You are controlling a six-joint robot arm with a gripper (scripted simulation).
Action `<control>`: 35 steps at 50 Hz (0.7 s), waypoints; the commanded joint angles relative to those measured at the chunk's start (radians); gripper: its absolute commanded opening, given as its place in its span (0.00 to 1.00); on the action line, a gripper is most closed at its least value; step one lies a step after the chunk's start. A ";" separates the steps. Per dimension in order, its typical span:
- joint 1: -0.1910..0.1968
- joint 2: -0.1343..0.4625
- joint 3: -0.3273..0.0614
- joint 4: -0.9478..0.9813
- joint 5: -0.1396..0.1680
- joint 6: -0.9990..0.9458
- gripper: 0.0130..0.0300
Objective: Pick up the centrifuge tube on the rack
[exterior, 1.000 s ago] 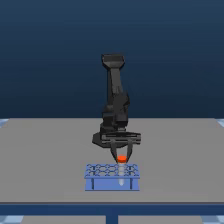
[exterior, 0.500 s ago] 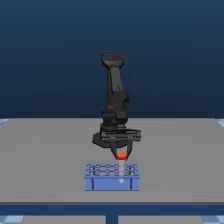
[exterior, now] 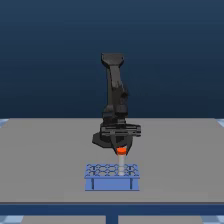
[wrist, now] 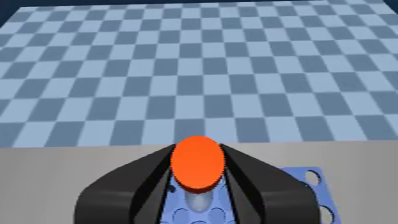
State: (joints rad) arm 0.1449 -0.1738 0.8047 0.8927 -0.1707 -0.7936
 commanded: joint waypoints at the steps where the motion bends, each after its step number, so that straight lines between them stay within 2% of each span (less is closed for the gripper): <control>1: 0.000 -0.010 -0.008 0.090 0.020 -0.111 0.00; 18: 0.000 -0.034 -0.028 0.367 0.039 -0.391 0.00; 35: 0.000 -0.050 -0.043 0.605 0.045 -0.631 0.00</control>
State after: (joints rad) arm 0.1448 -0.2213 0.7645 1.4619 -0.1285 -1.3660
